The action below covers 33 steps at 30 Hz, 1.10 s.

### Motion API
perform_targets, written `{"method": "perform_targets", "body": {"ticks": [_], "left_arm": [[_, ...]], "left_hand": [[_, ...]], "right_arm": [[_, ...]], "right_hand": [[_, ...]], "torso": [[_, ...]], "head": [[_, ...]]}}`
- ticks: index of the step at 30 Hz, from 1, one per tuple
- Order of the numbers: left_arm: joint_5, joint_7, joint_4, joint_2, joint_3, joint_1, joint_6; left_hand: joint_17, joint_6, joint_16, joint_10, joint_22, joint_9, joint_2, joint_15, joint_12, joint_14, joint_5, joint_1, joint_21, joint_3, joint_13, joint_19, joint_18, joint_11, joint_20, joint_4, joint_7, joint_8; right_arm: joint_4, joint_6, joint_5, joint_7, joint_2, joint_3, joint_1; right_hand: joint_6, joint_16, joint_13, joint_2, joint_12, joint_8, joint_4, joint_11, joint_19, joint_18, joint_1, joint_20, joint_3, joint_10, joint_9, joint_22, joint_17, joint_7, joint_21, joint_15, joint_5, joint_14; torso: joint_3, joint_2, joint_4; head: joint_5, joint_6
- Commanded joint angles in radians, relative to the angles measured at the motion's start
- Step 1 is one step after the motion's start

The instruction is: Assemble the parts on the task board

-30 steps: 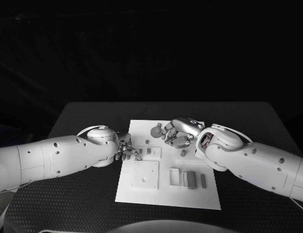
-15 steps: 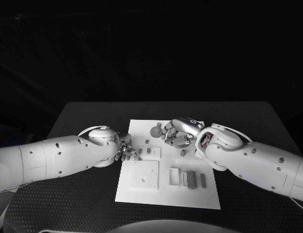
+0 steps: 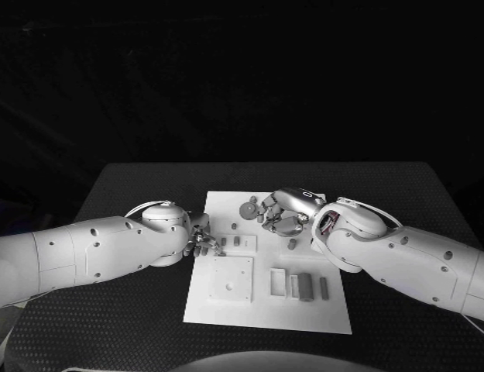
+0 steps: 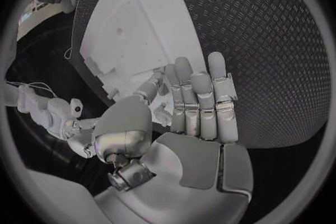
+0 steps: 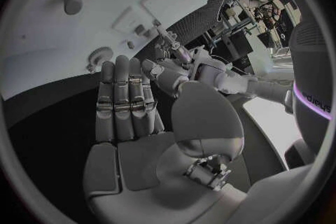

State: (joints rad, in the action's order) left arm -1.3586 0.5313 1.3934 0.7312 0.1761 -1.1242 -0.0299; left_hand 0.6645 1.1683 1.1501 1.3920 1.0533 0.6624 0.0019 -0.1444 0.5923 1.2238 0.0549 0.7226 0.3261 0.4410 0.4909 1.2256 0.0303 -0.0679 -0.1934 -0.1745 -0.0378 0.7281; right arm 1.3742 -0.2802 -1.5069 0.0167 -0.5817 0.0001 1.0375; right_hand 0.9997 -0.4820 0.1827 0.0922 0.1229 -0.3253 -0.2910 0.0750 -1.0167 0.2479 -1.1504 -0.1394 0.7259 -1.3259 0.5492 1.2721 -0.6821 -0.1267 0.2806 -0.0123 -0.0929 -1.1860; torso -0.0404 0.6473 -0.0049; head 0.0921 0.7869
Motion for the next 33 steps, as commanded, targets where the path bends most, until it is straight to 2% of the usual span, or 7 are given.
{"method": "perform_targets", "body": {"ticks": [1, 5, 12, 22, 33], "left_arm": [[-0.006, -0.004, -0.002, 0.003, 0.0, 0.0, -0.017], [-0.007, -0.007, -0.007, 0.005, 0.0, 0.0, -0.019], [-0.004, -0.009, -0.01, 0.004, 0.0, 0.0, -0.028], [-0.004, -0.009, -0.009, 0.016, 0.0, 0.0, -0.023], [-0.003, -0.014, -0.004, 0.044, 0.001, 0.002, -0.005]], "left_hand": [[-0.002, 0.0, 0.005, 0.006, 0.003, -0.001, 0.005, 0.003, 0.006, 0.006, 0.001, 0.006, -0.001, 0.004, 0.001, -0.001, -0.017, 0.0, -0.01, -0.009, -0.005, 0.005], [-0.006, -0.002, 0.007, 0.005, 0.009, -0.003, 0.008, 0.004, 0.007, 0.005, 0.022, 0.012, -0.003, 0.009, 0.002, -0.001, -0.021, 0.001, -0.013, -0.024, -0.005, 0.008], [-0.009, -0.002, 0.009, 0.006, 0.013, -0.005, 0.002, 0.005, 0.007, 0.004, 0.028, 0.016, -0.005, 0.012, 0.003, -0.001, -0.024, 0.001, -0.015, -0.037, -0.005, 0.01], [-0.017, -0.003, 0.014, 0.006, 0.022, -0.009, -0.02, 0.006, 0.007, 0.004, 0.048, 0.035, -0.01, 0.026, 0.004, 0.003, -0.03, 0.002, -0.021, -0.072, -0.004, 0.015], [-0.021, -0.004, 0.015, 0.005, 0.026, -0.012, -0.04, 0.007, 0.006, 0.003, 0.048, 0.042, -0.014, 0.032, 0.004, 0.004, -0.03, 0.003, -0.02, -0.085, -0.004, 0.016]], "right_arm": [[0.0, 0.011, -0.007, 0.001, 0.0, 0.0, 0.0], [0.0, 0.012, -0.007, 0.001, 0.0, 0.0, 0.0], [-0.001, 0.013, -0.007, 0.002, 0.002, 0.0, 0.0], [-0.003, 0.014, -0.007, 0.002, 0.003, 0.0, 0.0], [-0.004, 0.012, -0.007, 0.003, 0.003, 0.0, 0.0]], "right_hand": [[-0.006, 0.004, 0.002, -0.002, -0.004, 0.005, 0.001, -0.002, 0.005, 0.014, 0.009, 0.0, -0.004, 0.006, 0.002, 0.001, -0.001, 0.001, -0.005, -0.003, 0.002, 0.0], [-0.006, 0.004, 0.002, -0.003, -0.004, 0.005, 0.001, -0.002, 0.005, 0.014, 0.009, 0.0, -0.004, 0.006, 0.002, 0.002, -0.001, 0.001, -0.005, -0.003, 0.002, 0.0], [-0.006, 0.005, 0.002, -0.003, -0.004, 0.005, 0.001, -0.002, 0.005, 0.014, 0.01, 0.0, -0.004, 0.006, 0.002, 0.002, -0.002, 0.001, -0.005, -0.003, 0.002, 0.0], [-0.006, 0.005, 0.002, -0.003, -0.004, 0.006, 0.001, -0.002, 0.004, 0.014, 0.01, 0.0, -0.004, 0.006, 0.003, 0.002, -0.002, 0.001, -0.005, -0.003, 0.002, 0.0], [-0.006, 0.006, 0.003, -0.004, -0.004, 0.006, 0.001, -0.002, 0.004, 0.014, 0.011, 0.0, -0.004, 0.006, 0.003, 0.003, -0.003, 0.001, -0.006, -0.003, 0.002, 0.0]], "torso": [[0.0004, 0.0, -0.0001], [0.0001, -0.001, 0.0012], [0.0003, -0.001, 0.0012], [0.0003, 0.0, 0.0003], [0.0002, 0.0, 0.0018]], "head": [[-0.001, 0.0], [0.0, 0.001], [0.001, 0.003], [0.001, 0.003], [-0.001, 0.004]]}}
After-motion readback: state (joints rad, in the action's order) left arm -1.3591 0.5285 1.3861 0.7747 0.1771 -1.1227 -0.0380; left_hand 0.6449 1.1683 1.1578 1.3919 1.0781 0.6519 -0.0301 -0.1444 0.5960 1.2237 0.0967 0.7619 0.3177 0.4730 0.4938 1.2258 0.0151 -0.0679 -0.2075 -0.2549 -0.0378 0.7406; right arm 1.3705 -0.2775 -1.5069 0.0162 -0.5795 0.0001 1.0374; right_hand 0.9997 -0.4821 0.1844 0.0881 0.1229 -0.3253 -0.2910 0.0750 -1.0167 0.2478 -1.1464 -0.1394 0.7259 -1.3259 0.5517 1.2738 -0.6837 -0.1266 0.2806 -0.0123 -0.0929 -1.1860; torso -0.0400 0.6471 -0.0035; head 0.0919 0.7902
